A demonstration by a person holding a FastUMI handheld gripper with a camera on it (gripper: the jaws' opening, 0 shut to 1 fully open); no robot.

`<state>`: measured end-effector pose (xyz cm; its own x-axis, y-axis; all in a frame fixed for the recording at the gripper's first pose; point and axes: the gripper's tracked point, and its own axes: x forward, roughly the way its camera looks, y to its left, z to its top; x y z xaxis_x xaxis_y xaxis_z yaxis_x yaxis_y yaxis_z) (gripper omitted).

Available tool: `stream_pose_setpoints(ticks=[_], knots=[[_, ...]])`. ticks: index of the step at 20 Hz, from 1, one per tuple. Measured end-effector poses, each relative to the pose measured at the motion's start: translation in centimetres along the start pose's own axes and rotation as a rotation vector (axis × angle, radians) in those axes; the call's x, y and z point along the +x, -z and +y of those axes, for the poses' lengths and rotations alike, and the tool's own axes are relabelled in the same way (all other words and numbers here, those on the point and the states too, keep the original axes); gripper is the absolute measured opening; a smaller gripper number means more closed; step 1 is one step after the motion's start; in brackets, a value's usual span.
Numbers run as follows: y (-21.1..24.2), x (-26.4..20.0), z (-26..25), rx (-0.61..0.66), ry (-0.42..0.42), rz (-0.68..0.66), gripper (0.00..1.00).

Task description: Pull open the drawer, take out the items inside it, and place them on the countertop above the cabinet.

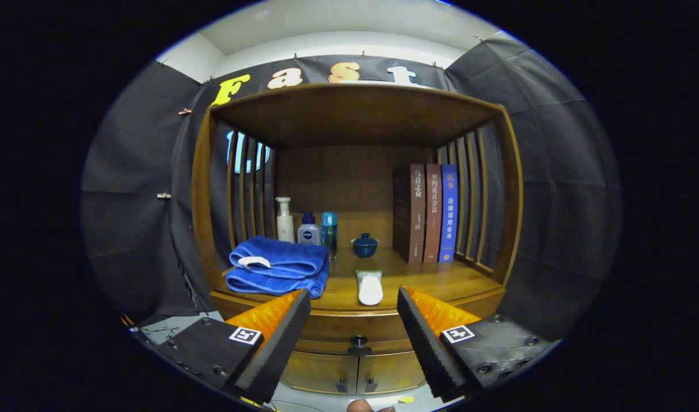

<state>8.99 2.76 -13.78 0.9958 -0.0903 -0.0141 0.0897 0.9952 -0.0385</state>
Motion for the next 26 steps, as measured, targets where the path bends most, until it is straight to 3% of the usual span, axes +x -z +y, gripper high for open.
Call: stream_pose_setpoints(ticks=[6,13,26], knots=[[-7.7,-4.6,-0.3,0.082,-0.016,-0.075,0.98],[-14.0,-9.2,0.2,-0.054,-0.022,-0.18,0.99],[-12.4,-8.2,2.1,-0.047,-0.019,-0.137,0.99]])
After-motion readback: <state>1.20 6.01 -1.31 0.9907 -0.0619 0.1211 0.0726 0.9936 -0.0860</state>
